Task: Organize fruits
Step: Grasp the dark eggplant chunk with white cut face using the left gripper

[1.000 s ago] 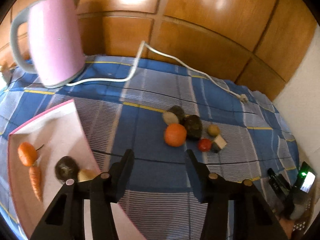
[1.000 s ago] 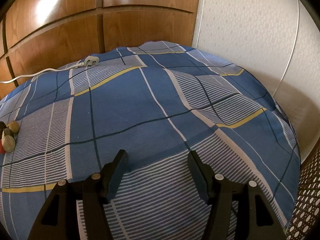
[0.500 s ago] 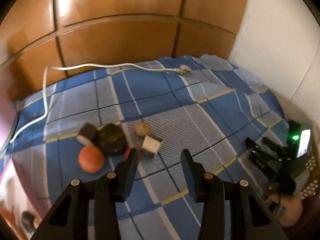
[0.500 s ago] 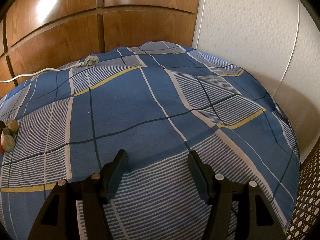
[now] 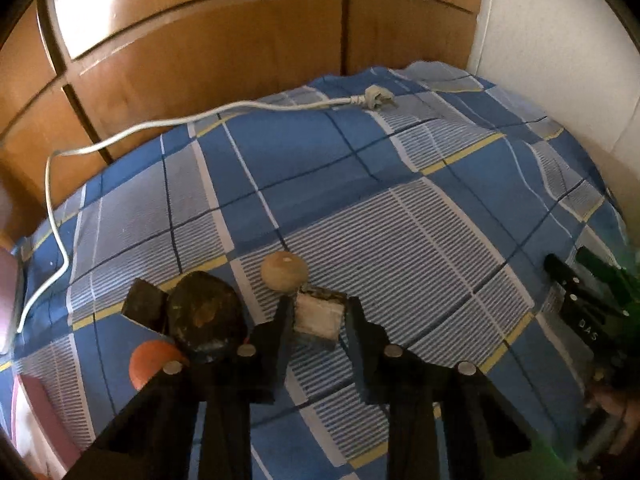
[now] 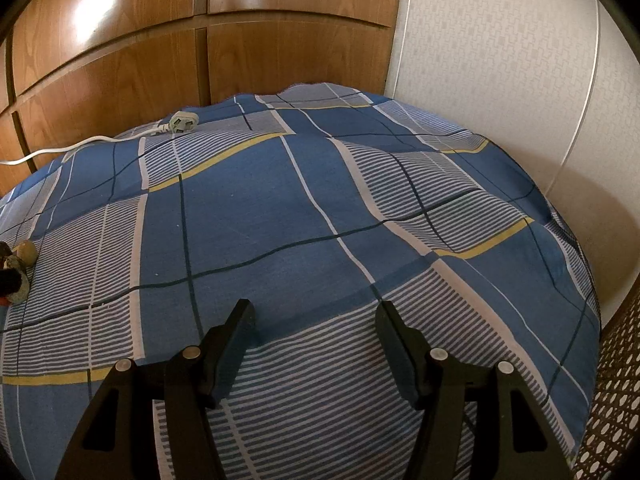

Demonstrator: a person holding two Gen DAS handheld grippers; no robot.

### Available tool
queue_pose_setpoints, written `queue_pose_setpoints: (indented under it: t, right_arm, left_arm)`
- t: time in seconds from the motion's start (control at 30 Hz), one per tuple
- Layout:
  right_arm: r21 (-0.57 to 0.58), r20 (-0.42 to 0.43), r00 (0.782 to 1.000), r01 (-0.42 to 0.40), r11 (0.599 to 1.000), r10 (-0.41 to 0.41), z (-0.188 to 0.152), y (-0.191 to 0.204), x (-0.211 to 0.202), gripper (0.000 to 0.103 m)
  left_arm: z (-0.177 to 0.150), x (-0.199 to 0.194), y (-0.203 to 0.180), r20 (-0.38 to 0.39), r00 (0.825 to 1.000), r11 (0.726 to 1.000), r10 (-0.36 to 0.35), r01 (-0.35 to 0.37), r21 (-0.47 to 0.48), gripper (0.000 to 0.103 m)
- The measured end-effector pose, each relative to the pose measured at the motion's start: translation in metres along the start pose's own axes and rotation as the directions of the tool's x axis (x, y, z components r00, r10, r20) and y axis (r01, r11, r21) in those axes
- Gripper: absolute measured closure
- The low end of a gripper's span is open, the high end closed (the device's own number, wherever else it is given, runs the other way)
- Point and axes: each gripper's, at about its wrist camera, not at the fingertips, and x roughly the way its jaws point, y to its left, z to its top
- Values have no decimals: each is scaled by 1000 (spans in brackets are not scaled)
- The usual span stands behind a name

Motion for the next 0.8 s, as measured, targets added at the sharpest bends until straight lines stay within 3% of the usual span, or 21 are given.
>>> queue_pose_setpoints:
  t: [0.1, 0.2, 0.3, 0.5, 0.6, 0.8]
  right_arm:
    - [-2, 1, 1000, 0, 1000, 0, 1, 1, 0, 39]
    - [-2, 1, 1000, 0, 1000, 0, 1, 1, 0, 39]
    - [-3, 1, 1000, 1, 1000, -1, 1, 1, 0, 39]
    - [-4, 1, 1000, 1, 1000, -1, 1, 1, 0, 39]
    - [-4, 1, 1000, 1, 1000, -1, 1, 1, 0, 39]
    - [-4, 2, 1000, 1, 1000, -1, 1, 1, 0, 39]
  left_arm:
    - [-7, -8, -1, 29, 1000, 1000, -1, 1, -9, 79]
    - [-16, -24, 7, 59, 997, 992, -57, 63, -110, 79]
    - [-29, -42, 16, 84, 992, 973, -91, 106, -206, 79]
    - [-66, -78, 26, 124, 989, 932, -75, 113, -344, 79]
    - [-88, -97, 40, 144, 988, 901, -53, 110, -419, 79]
    - [-136, -138, 90, 186, 982, 813, 33, 82, -576, 79]
